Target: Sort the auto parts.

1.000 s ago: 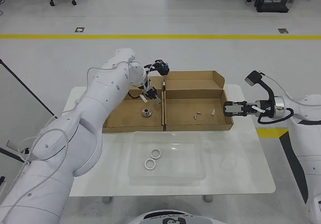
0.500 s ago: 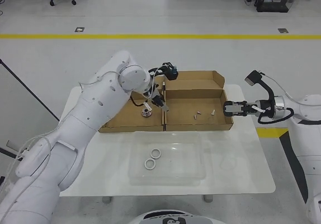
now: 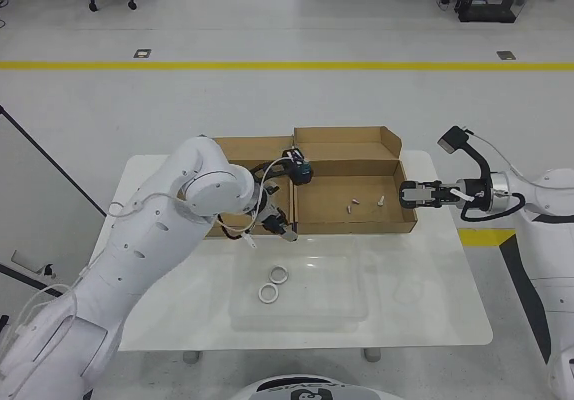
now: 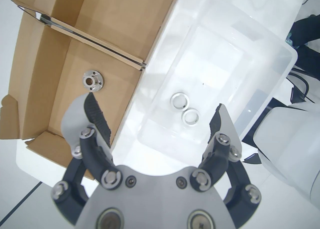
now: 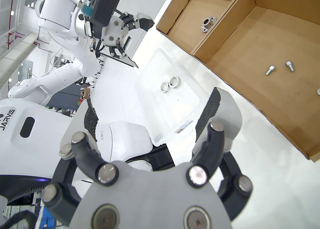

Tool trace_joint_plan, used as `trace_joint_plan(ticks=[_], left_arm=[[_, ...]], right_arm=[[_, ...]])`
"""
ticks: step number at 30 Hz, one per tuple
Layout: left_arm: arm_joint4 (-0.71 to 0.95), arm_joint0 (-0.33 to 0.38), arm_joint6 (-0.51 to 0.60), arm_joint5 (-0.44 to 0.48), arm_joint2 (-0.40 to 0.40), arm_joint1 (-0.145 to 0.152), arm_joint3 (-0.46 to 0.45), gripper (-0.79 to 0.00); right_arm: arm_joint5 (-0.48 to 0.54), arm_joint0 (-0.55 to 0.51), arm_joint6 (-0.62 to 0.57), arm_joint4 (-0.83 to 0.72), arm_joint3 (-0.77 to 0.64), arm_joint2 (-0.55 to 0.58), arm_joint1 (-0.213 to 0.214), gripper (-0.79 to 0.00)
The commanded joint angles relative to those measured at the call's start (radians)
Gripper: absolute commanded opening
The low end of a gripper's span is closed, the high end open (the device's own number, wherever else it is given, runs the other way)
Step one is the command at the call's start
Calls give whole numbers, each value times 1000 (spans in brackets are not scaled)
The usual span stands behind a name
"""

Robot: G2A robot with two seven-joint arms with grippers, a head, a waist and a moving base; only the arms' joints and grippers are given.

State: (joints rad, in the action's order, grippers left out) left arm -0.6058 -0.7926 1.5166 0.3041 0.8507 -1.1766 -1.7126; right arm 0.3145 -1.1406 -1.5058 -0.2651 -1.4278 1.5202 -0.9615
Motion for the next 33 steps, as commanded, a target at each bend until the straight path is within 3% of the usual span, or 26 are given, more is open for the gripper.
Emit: trace_joint_plan(ticks=[1, 8, 19, 22, 25, 33], left_arm=[[15, -12, 18, -19, -8, 15, -39, 0], [60, -50, 19, -38, -53, 69, -114, 0], [58, -53, 14, -39, -56, 71, -120, 0], [39, -62, 19, -26, -92, 72, -111, 0], [-6, -1, 19, -36, -204, 76, -79, 0], [105, 194, 19, -61, -435, 68, -37, 0]], right_arm=[[0, 0, 0, 0, 0, 0, 0, 0], [0, 0, 0, 0, 0, 0, 0, 0], [0, 0, 0, 0, 0, 0, 0, 0], [0, 0, 0, 0, 0, 0, 0, 0], [0, 0, 0, 0, 0, 0, 0, 0], [0, 0, 0, 0, 0, 0, 0, 0]])
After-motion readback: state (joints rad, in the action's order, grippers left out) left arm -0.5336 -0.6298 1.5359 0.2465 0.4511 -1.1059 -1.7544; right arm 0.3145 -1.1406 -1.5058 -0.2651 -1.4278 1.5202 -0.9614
